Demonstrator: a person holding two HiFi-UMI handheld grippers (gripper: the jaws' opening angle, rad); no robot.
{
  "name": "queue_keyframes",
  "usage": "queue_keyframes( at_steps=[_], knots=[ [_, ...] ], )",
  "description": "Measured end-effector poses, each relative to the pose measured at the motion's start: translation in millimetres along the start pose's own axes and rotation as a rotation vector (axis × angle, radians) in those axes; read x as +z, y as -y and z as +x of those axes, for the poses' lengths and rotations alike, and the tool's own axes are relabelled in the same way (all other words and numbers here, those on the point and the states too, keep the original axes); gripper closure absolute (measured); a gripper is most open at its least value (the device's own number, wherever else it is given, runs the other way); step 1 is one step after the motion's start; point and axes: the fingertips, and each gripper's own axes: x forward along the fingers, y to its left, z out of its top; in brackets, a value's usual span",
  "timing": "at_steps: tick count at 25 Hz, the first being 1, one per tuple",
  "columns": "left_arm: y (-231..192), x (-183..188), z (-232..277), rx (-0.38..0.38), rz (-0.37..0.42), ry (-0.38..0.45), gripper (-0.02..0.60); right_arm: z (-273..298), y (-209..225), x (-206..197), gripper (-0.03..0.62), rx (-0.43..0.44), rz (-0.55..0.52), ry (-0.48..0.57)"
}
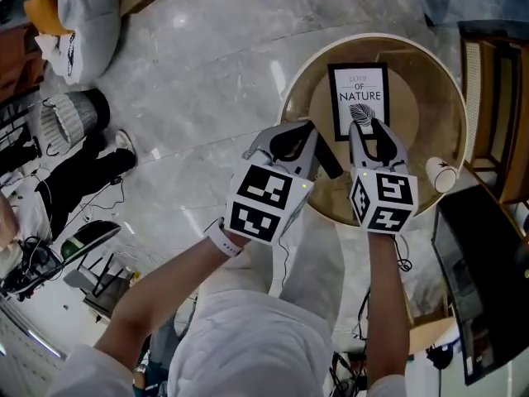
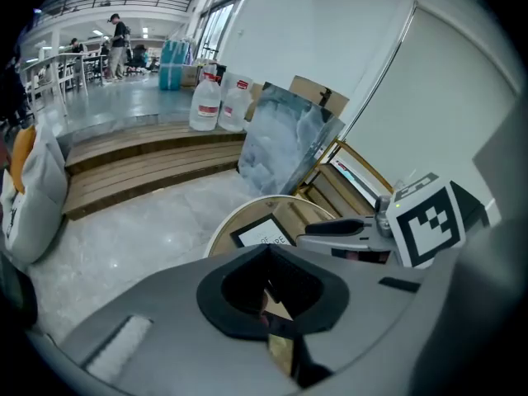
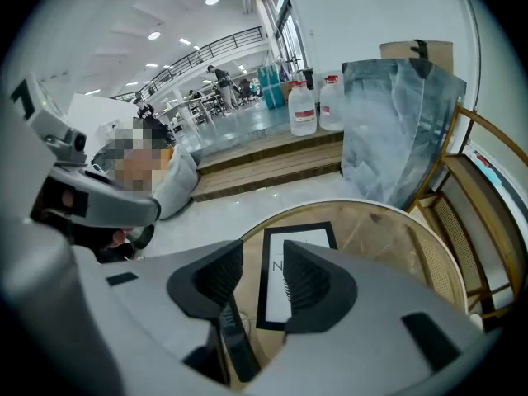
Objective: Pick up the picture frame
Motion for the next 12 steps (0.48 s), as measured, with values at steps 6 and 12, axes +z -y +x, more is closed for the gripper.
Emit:
queue_keyframes(
  at_steps=[6,12],
  knots=[
    [-37.3,-23.0,31.0,0.014,-0.045,-0.031,0.589,60.7,-0.2,-24.0,0.456,-0.003,-0.029,-0.077],
    [-62.9,-41.2,50.0,0.000,-0.051,-0.070,0.589,102.1,2.3,-46.8,0.450,-0.023,-0.046,-0.146]
  ],
)
